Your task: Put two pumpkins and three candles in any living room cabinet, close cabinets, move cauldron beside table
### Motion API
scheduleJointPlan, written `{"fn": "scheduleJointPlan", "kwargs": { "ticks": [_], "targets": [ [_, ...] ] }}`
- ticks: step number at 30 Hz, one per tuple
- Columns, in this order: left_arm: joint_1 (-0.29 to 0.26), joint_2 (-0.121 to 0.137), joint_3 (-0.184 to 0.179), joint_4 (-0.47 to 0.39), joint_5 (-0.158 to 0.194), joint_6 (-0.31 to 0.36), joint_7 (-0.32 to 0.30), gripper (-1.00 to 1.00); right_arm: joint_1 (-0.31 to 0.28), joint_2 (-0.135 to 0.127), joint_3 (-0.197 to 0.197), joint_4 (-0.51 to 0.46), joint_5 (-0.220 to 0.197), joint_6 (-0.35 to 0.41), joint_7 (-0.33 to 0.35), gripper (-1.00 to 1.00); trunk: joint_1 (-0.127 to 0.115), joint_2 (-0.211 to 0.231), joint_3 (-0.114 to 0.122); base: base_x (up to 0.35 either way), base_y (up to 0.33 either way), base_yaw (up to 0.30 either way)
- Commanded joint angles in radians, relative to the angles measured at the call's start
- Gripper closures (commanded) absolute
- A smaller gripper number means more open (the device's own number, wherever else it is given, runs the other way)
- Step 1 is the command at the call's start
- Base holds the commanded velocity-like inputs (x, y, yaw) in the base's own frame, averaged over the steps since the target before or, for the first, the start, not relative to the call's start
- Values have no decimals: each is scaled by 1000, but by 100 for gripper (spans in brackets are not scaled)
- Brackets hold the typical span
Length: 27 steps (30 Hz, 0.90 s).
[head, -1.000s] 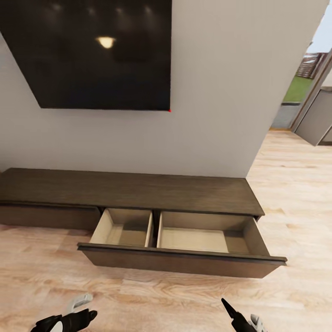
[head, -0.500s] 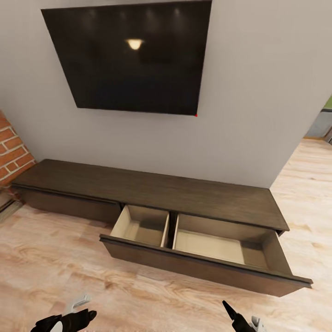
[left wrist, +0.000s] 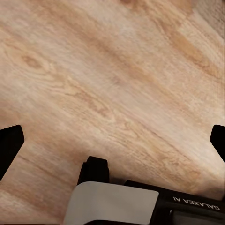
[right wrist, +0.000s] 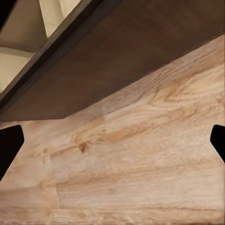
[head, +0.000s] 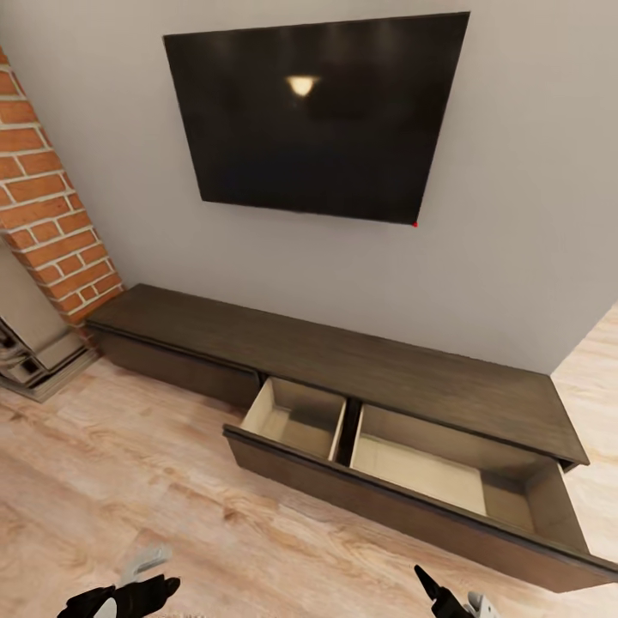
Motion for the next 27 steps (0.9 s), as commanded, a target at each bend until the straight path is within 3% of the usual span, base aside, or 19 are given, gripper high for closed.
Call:
{"fn": "scheduleJointPlan", "kwargs": {
  "ticks": [1,7,27],
  "targets": [
    [-1,1,-5,-1,9,-3,6,-100,0,0,8,0,-1,-6,-2,-100,-4,7,2,0,0,291],
    [0,1,-7,0,13,-34,6,-100,0,4,8,0,4,-7,-15,-100,-27,49,21,0,0,291],
    [-1,1,-9,20,9,-39,6,-100,0,18,10,-1,6,-37,-92,-100,-104,189,84,0,0,291]
  ]
}}
